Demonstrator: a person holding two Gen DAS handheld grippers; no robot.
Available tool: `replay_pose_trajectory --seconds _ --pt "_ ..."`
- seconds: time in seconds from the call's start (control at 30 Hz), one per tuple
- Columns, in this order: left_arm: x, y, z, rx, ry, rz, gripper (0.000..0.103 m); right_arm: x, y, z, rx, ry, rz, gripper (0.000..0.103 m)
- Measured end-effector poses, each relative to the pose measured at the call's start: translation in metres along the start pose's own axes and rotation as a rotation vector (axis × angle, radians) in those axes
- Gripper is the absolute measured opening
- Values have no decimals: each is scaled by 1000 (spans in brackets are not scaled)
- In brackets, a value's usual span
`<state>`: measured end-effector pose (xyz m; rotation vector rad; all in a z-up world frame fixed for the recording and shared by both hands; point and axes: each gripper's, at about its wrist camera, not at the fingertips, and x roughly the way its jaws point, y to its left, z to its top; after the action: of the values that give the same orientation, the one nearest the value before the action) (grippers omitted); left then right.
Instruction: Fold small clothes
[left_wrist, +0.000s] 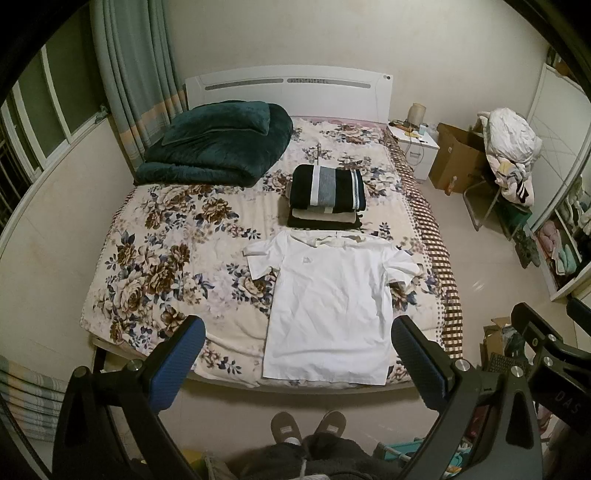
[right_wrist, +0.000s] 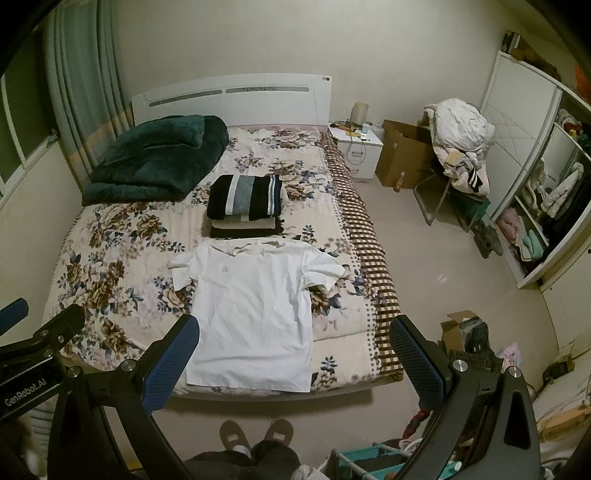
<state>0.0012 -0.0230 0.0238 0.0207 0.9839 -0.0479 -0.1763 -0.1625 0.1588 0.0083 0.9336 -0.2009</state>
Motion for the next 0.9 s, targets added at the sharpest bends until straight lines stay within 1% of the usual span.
replay_pose_trajectory --seconds 0.9 --pt "-1 1 0 -2 -6 -4 103 -1 0 -2 1 -9 -1 103"
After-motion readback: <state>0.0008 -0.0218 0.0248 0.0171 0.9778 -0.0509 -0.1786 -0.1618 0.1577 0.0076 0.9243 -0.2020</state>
